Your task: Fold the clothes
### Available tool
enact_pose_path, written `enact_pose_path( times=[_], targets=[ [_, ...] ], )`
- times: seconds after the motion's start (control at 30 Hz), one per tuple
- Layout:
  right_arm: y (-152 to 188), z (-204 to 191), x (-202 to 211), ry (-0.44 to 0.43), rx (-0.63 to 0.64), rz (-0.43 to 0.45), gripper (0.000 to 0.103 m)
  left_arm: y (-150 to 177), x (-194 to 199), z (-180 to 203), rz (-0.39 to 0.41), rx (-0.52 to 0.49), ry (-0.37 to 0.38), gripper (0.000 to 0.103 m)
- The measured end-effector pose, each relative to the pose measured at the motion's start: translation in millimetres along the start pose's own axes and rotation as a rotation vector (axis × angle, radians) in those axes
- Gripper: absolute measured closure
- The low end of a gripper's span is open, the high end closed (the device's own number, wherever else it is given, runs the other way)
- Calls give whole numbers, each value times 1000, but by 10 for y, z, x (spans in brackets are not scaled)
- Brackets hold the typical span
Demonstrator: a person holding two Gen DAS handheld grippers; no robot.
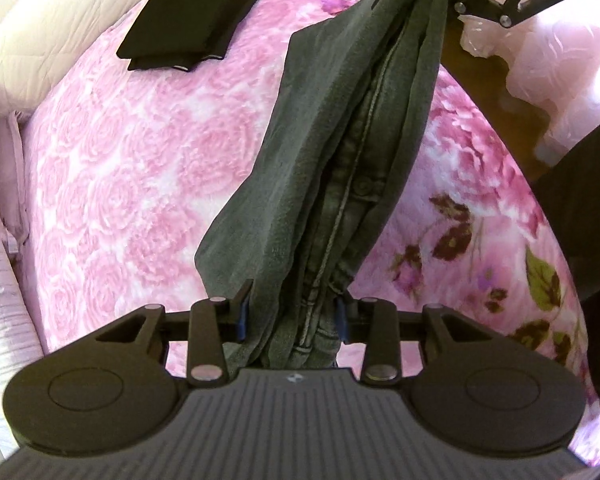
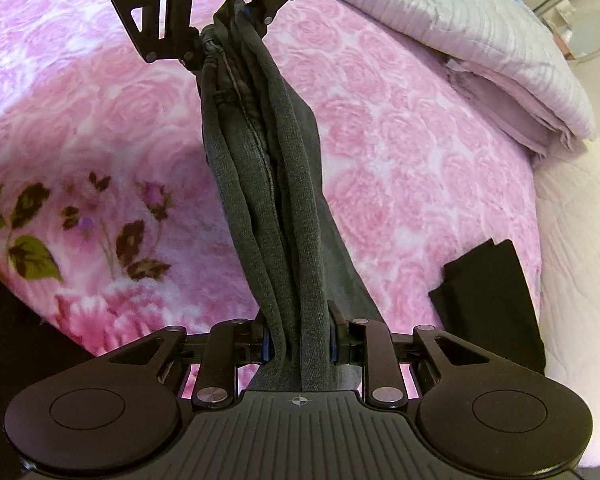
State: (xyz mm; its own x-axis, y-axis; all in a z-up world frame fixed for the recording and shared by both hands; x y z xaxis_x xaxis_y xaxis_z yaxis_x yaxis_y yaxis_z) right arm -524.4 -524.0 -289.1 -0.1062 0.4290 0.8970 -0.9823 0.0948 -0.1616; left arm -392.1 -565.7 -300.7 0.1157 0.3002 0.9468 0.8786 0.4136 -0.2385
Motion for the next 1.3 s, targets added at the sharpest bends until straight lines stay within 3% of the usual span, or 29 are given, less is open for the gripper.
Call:
enact_pose_path(
  times=[0.23, 0.53, 0.83, 1.07, 1.3],
  targets=[
    [51, 111, 9, -42, 80, 36, 79, -57, 0, -20, -18, 64, -19, 71],
    [-9, 298, 304, -37, 227, 134, 81, 13, 430, -47, -22, 194, -65, 72],
    [-247, 306, 652, 32, 292, 181, 81, 201, 954, -80, 2, 206, -171, 73],
    [-250, 360, 864, 88, 307, 183, 81, 296, 1261, -90, 39, 202, -230, 72],
    [-253, 414, 1078, 143, 323, 184, 81, 57, 1380, -94, 80, 177, -251, 72]
  ],
)
Point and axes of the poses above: each gripper's, at about its wrist camera, not at the fingertips, and x roughly against the way its jaws point, z to its right, y to its underside, the point moved 6 cm from there along -x, roughly the way its jaws point, and after that the axes turned 12 degrees about x, right-handed, at the moved point
